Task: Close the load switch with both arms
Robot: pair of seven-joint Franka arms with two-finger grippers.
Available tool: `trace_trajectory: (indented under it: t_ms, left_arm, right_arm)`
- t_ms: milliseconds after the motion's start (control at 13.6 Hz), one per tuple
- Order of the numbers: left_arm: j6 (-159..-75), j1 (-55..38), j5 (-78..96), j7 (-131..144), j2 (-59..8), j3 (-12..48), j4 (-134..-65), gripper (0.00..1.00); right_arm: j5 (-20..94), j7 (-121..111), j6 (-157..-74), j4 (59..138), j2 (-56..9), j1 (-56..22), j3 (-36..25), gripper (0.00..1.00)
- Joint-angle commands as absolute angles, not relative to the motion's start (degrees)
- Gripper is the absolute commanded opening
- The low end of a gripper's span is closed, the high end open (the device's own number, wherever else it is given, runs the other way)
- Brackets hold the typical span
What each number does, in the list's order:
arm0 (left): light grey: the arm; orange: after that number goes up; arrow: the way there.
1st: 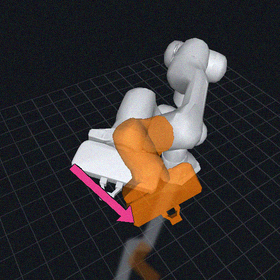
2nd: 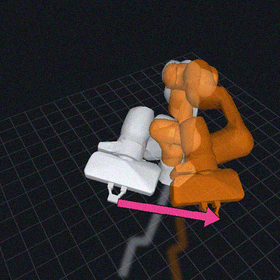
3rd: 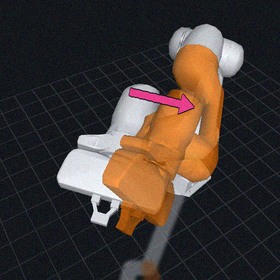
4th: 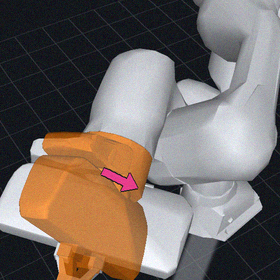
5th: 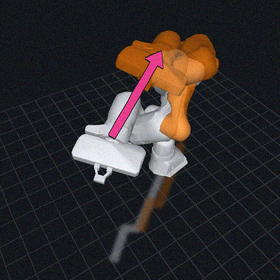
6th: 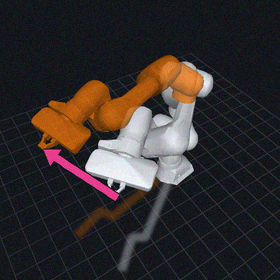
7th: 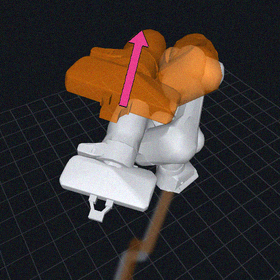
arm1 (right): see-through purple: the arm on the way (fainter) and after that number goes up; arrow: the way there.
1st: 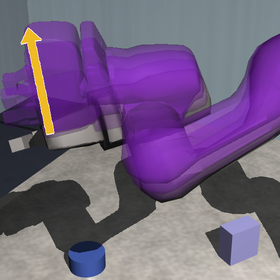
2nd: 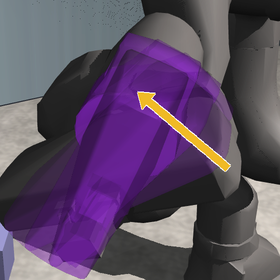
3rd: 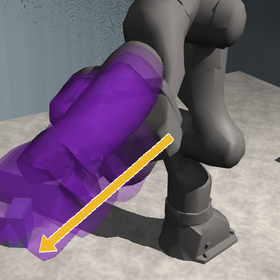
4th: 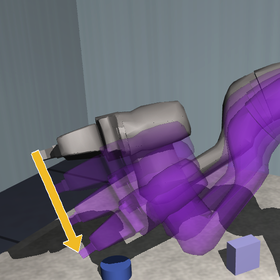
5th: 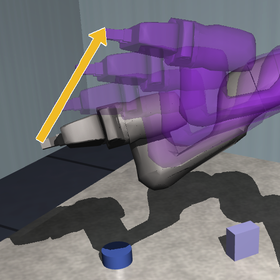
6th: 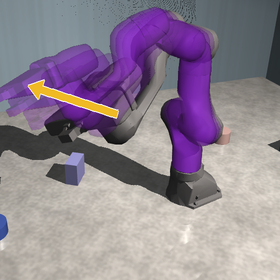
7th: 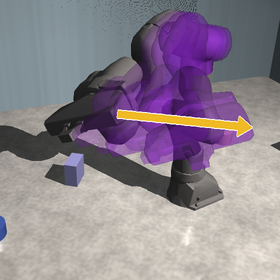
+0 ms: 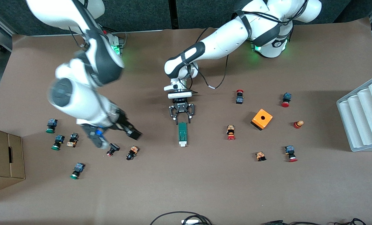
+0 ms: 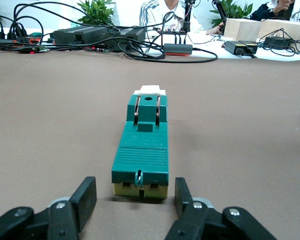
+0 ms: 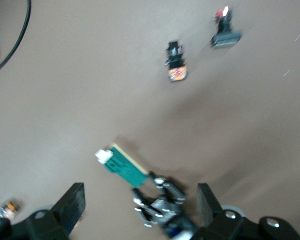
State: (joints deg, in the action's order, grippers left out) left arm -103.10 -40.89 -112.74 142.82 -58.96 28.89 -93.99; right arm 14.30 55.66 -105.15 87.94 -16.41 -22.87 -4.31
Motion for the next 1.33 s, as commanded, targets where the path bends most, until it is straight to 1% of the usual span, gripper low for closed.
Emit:
trace_trajectory:
  t_ms: [0,221,368,589,1032,1253]
  left_arm:
    - [-103.1,-41.04,-113.47,143.61,-58.8,28.48,-94.22,0.71]
    - [-103.18,-41.04,-113.47,143.35,-58.8,28.48,-94.13,0.71]
    - [-103.27,-41.04,-113.47,143.26,-58.8,28.48,-93.96,0.71]
    - [-103.1,-41.04,-113.47,143.87,-58.71,28.48,-94.22,0.71]
    - [-103.18,-41.04,-113.47,143.7,-58.8,28.48,-94.22,0.71]
    - [-103.18,-41.04,-113.47,143.7,-58.8,28.48,-94.22,0.71]
  right_arm:
    - [11.98,40.4,-100.65,93.77,-8.02,-17.43,-3.87,1.0]
    - [9.49,23.69,-97.3,94.48,-3.88,-11.45,-3.87,1.0]
    - [6.26,15.33,-96.24,94.48,-2.47,-10.2,-5.52,1.0]
    - [4.22,9.85,-96.5,94.31,-2.55,-10.46,-7.38,1.0]
    - [-0.08,2.48,-97.21,93.6,-2.9,-9.93,-7.47,1.0]
    - [-0.18,-2.44,-97.21,93.08,-2.9,-7.39,-7.56,1.0]
